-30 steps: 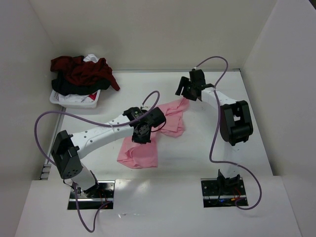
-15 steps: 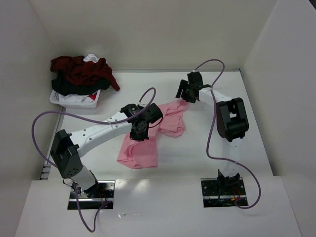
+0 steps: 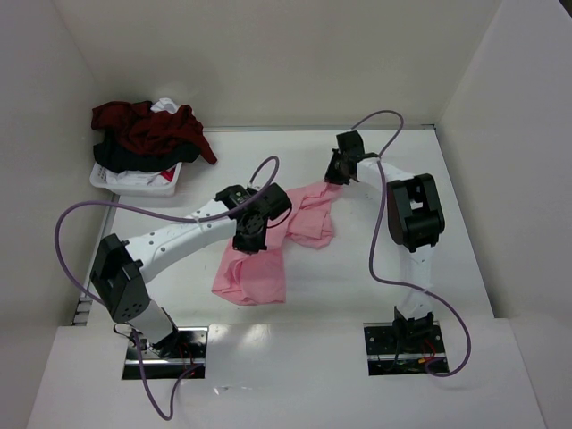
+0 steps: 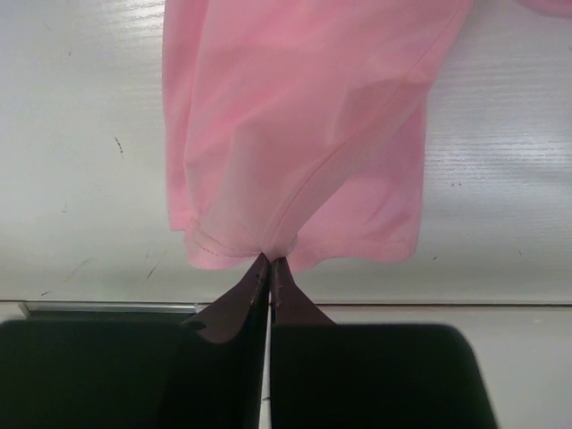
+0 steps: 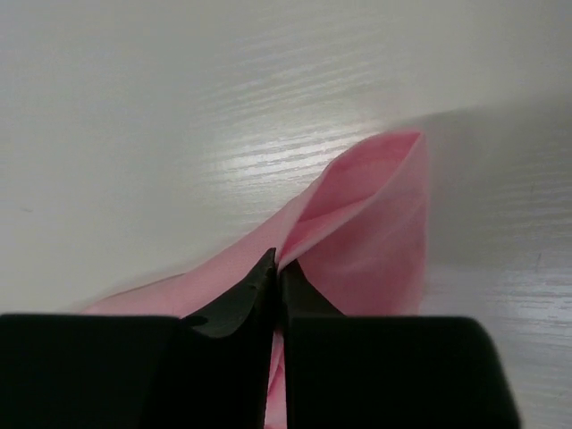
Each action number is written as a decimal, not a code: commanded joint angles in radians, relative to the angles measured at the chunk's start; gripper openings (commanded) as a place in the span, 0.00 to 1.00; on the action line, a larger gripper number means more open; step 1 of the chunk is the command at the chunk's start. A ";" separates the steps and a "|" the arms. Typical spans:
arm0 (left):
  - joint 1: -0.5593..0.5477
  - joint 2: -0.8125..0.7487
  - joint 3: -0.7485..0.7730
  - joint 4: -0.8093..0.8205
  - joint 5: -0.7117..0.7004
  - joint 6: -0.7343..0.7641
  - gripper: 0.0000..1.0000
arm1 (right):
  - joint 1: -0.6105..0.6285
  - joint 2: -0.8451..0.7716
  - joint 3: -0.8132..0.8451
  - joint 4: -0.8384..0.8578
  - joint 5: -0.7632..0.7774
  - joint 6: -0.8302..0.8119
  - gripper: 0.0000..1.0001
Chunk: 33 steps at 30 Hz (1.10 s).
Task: Fold and stack the t-shirts
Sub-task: Flatten out the tshirt
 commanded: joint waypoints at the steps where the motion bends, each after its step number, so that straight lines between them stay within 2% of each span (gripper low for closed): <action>1: 0.014 -0.019 0.009 -0.008 0.002 0.020 0.00 | -0.006 -0.025 0.074 -0.005 0.038 0.009 0.08; 2: 0.014 -0.028 0.019 -0.008 -0.008 0.020 0.00 | -0.006 -0.035 0.086 -0.017 0.047 0.009 0.00; 5: 0.040 -0.046 0.032 -0.008 -0.031 0.031 0.00 | -0.006 -0.057 0.114 -0.028 0.079 0.009 0.00; 9: 0.104 -0.085 0.104 0.018 -0.082 0.061 0.00 | -0.006 -0.167 0.180 -0.059 0.119 0.009 0.00; 14: 0.236 -0.171 0.210 0.191 -0.166 0.199 0.00 | -0.006 -0.346 0.315 -0.093 0.199 -0.052 0.00; 17: 0.278 -0.180 0.295 0.284 -0.209 0.299 0.00 | -0.006 -0.437 0.393 -0.146 0.217 -0.089 0.00; 21: 0.278 -0.180 0.377 0.342 -0.306 0.383 0.00 | -0.006 -0.606 0.369 -0.146 0.253 -0.109 0.00; 24: 0.261 -0.243 0.346 0.443 -0.317 0.469 0.00 | -0.006 -0.748 0.338 -0.146 0.299 -0.130 0.00; 26: 0.261 -0.267 0.355 0.460 -0.355 0.469 0.00 | -0.006 -0.835 0.326 -0.177 0.299 -0.130 0.00; 33: 0.252 -0.448 0.415 0.365 -0.197 0.445 0.00 | -0.006 -1.142 0.221 -0.289 0.247 -0.084 0.00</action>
